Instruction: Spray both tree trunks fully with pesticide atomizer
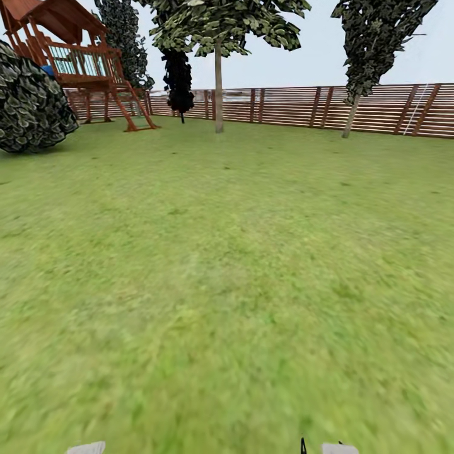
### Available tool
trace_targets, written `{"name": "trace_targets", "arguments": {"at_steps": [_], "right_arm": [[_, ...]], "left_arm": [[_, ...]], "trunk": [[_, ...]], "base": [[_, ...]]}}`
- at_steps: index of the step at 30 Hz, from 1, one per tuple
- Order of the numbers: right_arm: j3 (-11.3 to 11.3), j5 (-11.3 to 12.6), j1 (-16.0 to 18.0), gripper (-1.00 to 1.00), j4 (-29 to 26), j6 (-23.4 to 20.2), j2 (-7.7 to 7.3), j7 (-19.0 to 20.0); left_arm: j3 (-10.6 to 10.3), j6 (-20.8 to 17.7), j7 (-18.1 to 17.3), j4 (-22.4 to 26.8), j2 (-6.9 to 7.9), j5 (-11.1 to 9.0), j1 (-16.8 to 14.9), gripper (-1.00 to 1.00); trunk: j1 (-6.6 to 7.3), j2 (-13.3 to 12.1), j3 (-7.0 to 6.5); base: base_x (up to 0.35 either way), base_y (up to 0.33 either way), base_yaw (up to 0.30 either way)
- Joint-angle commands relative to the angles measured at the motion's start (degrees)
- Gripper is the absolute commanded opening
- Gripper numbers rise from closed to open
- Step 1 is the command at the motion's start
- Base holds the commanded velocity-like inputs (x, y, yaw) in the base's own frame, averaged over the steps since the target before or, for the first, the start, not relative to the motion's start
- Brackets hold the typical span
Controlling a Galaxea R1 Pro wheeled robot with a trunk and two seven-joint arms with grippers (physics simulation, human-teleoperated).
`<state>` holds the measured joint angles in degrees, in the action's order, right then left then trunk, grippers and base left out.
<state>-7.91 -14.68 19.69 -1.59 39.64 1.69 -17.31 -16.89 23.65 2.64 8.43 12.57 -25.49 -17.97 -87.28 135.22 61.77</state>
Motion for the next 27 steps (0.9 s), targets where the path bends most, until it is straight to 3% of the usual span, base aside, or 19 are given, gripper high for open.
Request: {"name": "trace_targets", "arguments": {"at_steps": [1,27], "right_arm": [[0.0,0.0,0.0,1.0,0.0,0.0,-0.01,0.0],[0.0,0.0,0.0,1.0,0.0,0.0,-0.02,0.0]], "left_arm": [[0.0,0.0,0.0,0.0,0.0,0.0,0.0,-1.0],[0.0,0.1,0.0,0.0,-0.09,0.0,0.0,-1.0]], "trunk": [[0.0,0.0,0.0],[0.0,0.0,0.0]], "base": [[0.339,0.0,0.0],[0.339,0.0,0.0]]}}
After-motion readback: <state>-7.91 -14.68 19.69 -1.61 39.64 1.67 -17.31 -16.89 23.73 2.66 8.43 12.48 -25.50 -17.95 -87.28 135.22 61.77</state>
